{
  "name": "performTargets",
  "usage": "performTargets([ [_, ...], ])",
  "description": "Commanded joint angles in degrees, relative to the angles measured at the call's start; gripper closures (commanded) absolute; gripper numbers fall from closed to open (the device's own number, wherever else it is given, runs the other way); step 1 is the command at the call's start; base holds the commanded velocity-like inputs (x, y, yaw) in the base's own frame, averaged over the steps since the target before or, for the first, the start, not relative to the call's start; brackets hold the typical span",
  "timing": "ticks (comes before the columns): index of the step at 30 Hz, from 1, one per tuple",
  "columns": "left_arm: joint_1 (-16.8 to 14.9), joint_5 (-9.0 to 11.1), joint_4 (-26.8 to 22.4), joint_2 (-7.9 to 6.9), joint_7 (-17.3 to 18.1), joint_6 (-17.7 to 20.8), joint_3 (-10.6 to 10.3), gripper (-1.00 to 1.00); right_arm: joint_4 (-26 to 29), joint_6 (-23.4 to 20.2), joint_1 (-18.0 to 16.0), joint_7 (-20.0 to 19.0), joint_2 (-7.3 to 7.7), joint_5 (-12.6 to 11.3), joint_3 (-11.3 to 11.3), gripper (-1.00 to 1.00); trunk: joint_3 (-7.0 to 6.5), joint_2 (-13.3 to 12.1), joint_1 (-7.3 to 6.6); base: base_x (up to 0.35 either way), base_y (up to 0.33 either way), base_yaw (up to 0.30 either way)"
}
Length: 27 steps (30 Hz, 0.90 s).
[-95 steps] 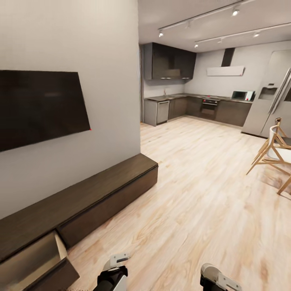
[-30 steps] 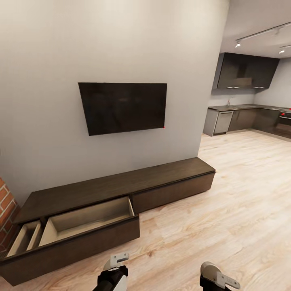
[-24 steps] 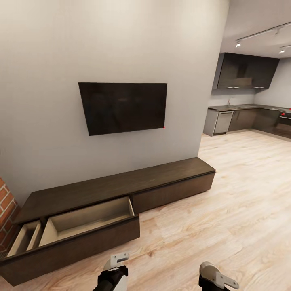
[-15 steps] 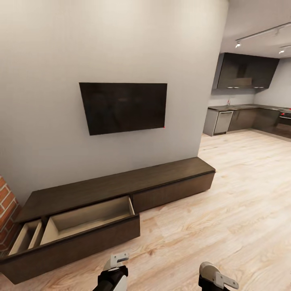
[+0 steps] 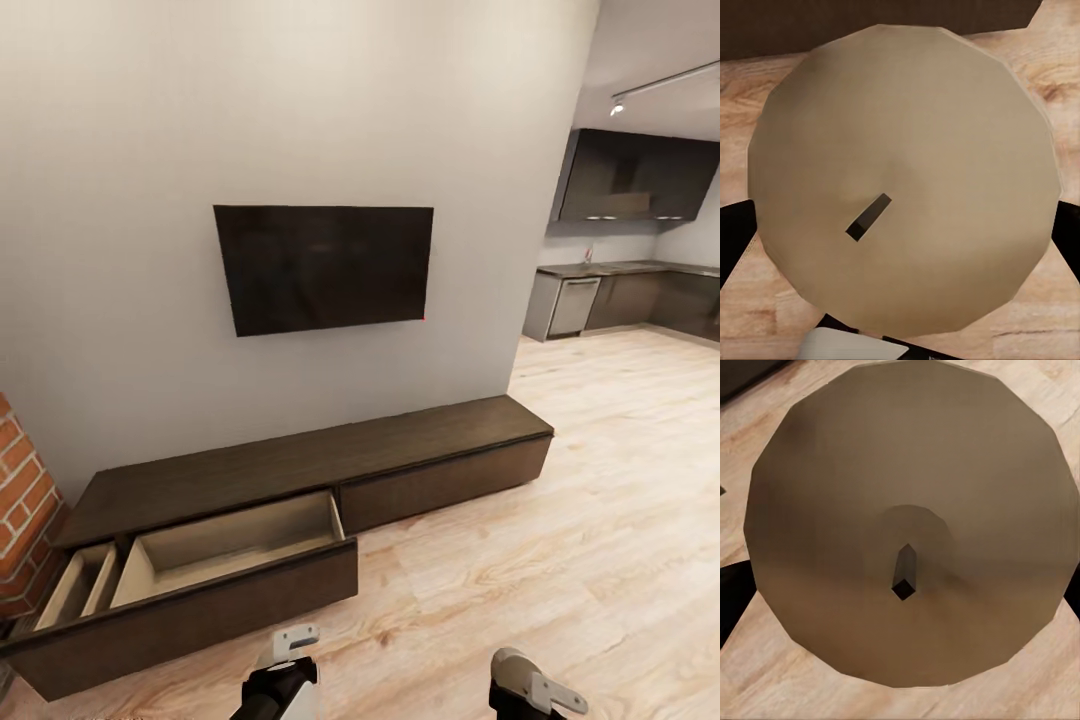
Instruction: Place each of the two pumpkins and all three candles from the living room inside a cabinet in the living room (use any cabinet), then make sure every cabinet is closed, and position the cauldron so it is next to a table in the living room.
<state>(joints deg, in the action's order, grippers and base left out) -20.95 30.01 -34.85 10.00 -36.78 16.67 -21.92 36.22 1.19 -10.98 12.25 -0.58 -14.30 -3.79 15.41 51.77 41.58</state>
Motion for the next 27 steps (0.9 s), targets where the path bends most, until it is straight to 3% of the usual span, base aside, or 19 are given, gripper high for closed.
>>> performTargets([
  [1,-0.1,0.1,0.0,0.0,-0.3,0.3,-0.1,1.0,0.1,0.1,0.0,0.1,-0.03,-0.6,-0.1,1.0,0.04,0.1,0.04,0.148,0.188,0.272],
  [21,-0.1,0.4,-0.2,0.0,-0.4,0.2,-0.1,1.0,0.1,0.0,0.0,0.1,-0.03,-0.6,-0.1,1.0,-0.25,0.1,0.04,0.011,0.037,0.252],
  [27,-0.1,0.5,-0.2,0.0,-0.5,0.5,0.0,1.0,0.2,0.0,0.0,0.0,-0.03,-0.6,-0.1,1.0,-1.33,-2.3,-1.28,0.0,0.0,0.279],
])
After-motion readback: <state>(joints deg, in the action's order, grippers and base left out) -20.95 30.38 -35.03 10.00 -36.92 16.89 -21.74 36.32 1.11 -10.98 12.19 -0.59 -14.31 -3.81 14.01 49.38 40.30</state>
